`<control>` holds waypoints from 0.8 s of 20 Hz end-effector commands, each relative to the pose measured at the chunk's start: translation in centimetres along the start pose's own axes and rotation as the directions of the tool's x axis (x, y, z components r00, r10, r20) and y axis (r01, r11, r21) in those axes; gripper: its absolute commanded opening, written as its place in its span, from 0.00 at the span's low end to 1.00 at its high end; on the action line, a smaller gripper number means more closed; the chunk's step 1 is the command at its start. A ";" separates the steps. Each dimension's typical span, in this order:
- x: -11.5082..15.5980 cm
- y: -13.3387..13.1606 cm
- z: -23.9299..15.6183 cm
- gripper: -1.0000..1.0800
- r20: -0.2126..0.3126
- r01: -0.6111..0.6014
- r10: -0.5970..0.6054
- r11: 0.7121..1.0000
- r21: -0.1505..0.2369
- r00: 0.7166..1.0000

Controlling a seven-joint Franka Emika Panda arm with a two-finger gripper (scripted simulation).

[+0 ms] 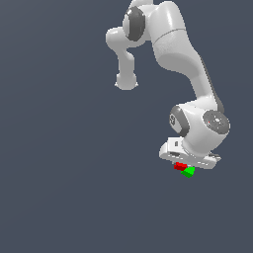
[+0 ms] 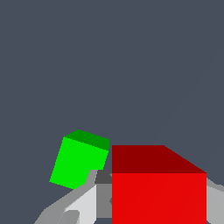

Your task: Stack the red cube on top of the green cube.

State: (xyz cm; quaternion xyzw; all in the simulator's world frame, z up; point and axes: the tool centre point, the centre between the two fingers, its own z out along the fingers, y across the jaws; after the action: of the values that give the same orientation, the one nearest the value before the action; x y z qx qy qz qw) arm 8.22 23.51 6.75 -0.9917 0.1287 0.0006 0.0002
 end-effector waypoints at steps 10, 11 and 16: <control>-0.1 -4.1 0.5 0.00 -0.001 -0.002 0.002 1.000 0.000 1.000; -0.1 -4.2 0.5 0.00 -0.001 -0.002 0.002 1.000 0.000 1.000; 0.0 -4.4 0.6 0.96 -0.001 -0.002 0.002 1.000 0.000 1.000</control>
State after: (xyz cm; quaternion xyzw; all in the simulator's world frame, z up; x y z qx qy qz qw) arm 9.25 27.77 6.14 -0.9916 0.1292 0.0004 -0.0001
